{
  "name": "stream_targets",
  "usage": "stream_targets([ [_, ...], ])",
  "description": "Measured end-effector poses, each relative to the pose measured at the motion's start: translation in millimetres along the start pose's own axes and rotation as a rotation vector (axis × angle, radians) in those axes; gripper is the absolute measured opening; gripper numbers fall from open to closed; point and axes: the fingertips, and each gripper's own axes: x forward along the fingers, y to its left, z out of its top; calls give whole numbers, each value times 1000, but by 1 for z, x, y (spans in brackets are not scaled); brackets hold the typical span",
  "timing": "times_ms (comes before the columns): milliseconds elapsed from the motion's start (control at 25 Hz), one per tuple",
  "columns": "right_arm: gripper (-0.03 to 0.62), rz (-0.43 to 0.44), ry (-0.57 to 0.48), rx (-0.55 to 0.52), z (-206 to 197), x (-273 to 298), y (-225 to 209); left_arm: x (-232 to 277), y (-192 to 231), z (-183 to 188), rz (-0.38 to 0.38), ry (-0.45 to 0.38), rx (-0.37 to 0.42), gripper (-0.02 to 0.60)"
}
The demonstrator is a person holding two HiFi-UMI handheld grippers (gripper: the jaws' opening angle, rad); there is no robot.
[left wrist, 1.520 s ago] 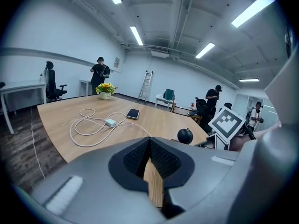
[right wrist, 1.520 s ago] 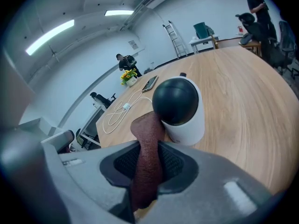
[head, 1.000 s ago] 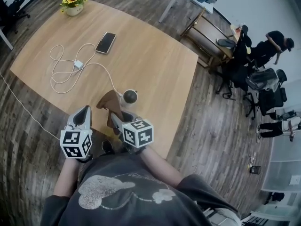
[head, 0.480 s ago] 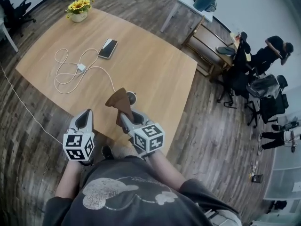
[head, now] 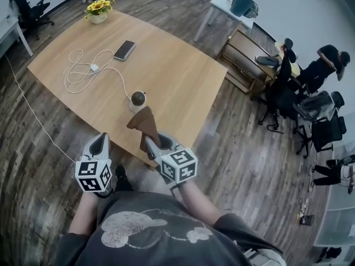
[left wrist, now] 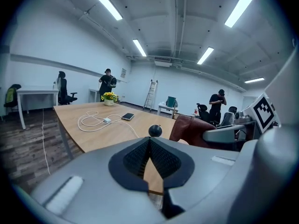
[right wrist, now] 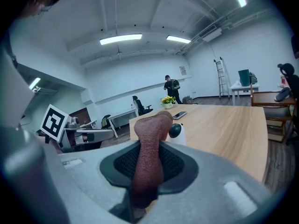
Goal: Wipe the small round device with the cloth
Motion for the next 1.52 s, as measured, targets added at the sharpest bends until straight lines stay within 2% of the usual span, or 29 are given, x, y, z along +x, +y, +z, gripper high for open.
stream_targets([
  [200, 80, -3, -4, 13, -30, -66, -8, -39, -67, -16, -3, -40, 35, 18],
  [360, 80, 18, 20, 23, -58, -106, 0, -73, -94, -36, 28, -29, 25, 18],
  [520, 80, 17, 28, 31, -77, -134, 7, -110, -112, -37, 34, -48, 39, 18],
  [840, 80, -36, 19, 79, -99, -164, 8, -142, -125, -58, 24, -25, 7, 18],
  [1120, 80, -105, -6, 67, -95, -187, 22, -163, -143, -63, -86, -38, 3, 18],
  [1520, 80, -166, -37, 89, -123, -204, 96, -236, -120, -75, -133, -66, 21, 18],
])
